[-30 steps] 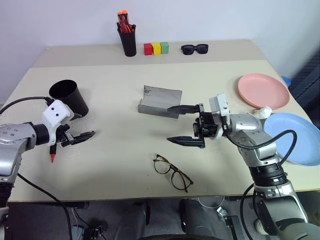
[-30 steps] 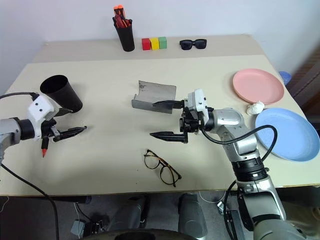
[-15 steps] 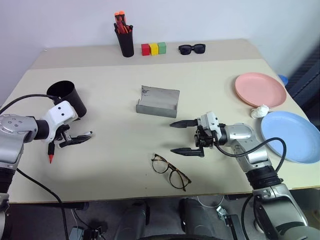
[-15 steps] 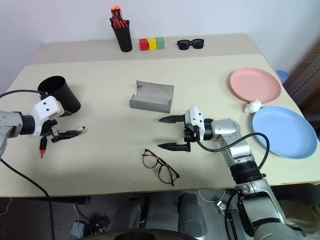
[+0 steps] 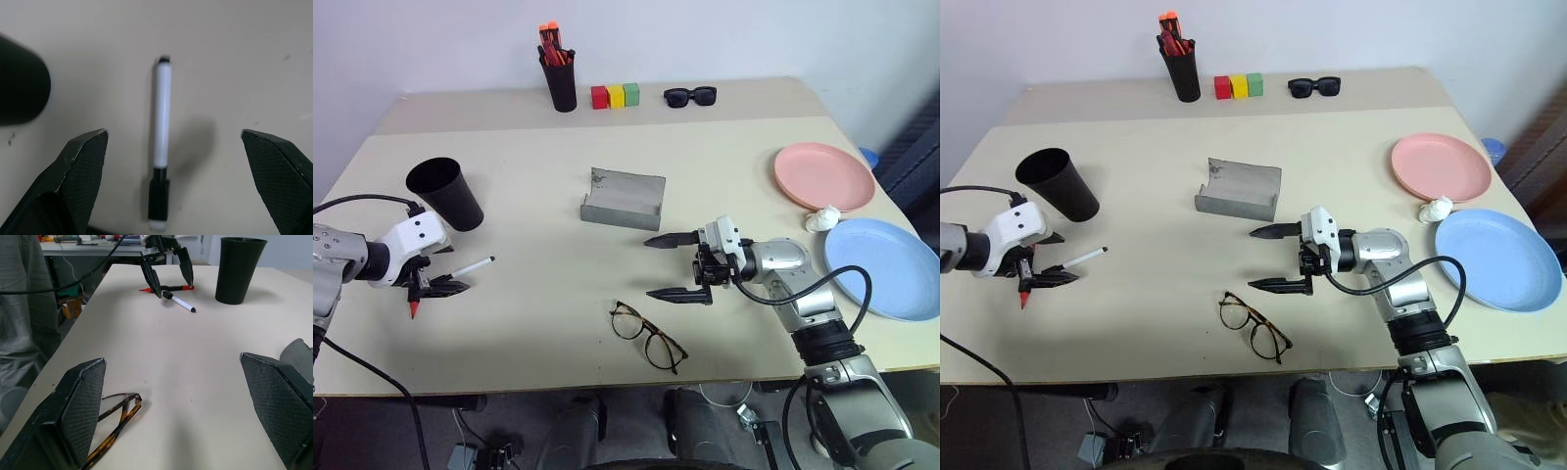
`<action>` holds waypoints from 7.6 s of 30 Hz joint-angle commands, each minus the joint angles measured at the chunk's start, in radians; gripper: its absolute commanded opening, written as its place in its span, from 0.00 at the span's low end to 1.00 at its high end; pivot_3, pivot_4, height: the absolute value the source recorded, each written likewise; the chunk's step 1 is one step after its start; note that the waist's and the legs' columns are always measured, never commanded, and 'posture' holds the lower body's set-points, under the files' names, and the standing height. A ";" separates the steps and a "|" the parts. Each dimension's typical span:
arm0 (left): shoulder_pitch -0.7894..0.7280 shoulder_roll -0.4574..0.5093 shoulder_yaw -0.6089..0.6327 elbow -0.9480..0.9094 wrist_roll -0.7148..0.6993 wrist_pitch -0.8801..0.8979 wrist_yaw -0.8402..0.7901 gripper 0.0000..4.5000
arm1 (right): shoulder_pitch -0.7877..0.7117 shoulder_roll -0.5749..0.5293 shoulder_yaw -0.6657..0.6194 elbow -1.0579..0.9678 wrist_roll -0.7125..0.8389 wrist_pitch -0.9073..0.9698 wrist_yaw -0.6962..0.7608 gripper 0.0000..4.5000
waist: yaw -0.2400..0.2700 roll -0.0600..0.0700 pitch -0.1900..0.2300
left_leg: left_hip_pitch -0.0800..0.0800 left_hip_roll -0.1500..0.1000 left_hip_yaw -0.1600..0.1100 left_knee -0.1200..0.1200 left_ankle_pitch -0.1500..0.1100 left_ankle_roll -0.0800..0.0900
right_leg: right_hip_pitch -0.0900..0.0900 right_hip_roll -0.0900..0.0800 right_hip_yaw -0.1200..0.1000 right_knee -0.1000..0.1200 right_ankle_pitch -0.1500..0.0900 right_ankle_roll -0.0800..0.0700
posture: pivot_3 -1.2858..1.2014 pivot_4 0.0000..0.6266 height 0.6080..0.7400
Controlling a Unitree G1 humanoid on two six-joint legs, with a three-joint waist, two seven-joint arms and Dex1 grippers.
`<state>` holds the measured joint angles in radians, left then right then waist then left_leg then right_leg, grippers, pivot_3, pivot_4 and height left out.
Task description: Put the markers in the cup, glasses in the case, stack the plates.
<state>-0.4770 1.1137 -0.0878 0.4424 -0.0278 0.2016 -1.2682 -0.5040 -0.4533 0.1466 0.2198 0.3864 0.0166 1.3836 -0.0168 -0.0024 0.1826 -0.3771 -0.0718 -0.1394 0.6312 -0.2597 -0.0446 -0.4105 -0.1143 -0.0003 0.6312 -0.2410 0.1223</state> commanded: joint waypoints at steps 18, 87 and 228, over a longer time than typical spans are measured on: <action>-0.225 -0.065 -0.172 0.182 0.183 -0.069 -0.202 1.00 | 0.024 -0.011 -0.026 -0.077 0.019 0.018 -0.025 0.99 | -0.028 -0.001 0.000 | 0.001 0.000 0.000 0.000 0.000 0.000 | 0.000 0.001 0.000 0.002 0.000 0.001 | 0.52 0.24 1.00; -0.086 -0.538 0.566 -0.589 -0.150 0.263 1.071 0.01 | -0.182 0.207 -0.111 0.092 0.093 -0.042 -0.125 1.00 | -0.024 -0.005 0.002 | 0.002 0.000 -0.001 0.000 0.002 -0.004 | 0.001 0.000 0.002 0.002 0.001 0.001 | 0.52 0.24 1.00; 0.033 -0.586 0.678 -0.596 -0.508 1.413 1.194 0.02 | -0.052 0.117 -0.014 0.045 -0.015 -0.078 -0.057 1.00 | -0.020 -0.010 0.003 | 0.003 0.000 -0.003 -0.003 0.005 -0.010 | 0.001 -0.001 0.002 0.001 0.001 0.001 | 0.52 0.24 1.00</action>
<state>-0.4640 0.5318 0.6131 -0.1250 -0.4384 1.6027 -0.0752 -0.5396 -0.3337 0.1505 0.2801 0.3581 -0.0507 1.3277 -0.0365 -0.0129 0.1861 -0.3741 -0.0720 -0.1420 0.6287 -0.2547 -0.0545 -0.4091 -0.1156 0.0013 0.6319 -0.2402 0.1231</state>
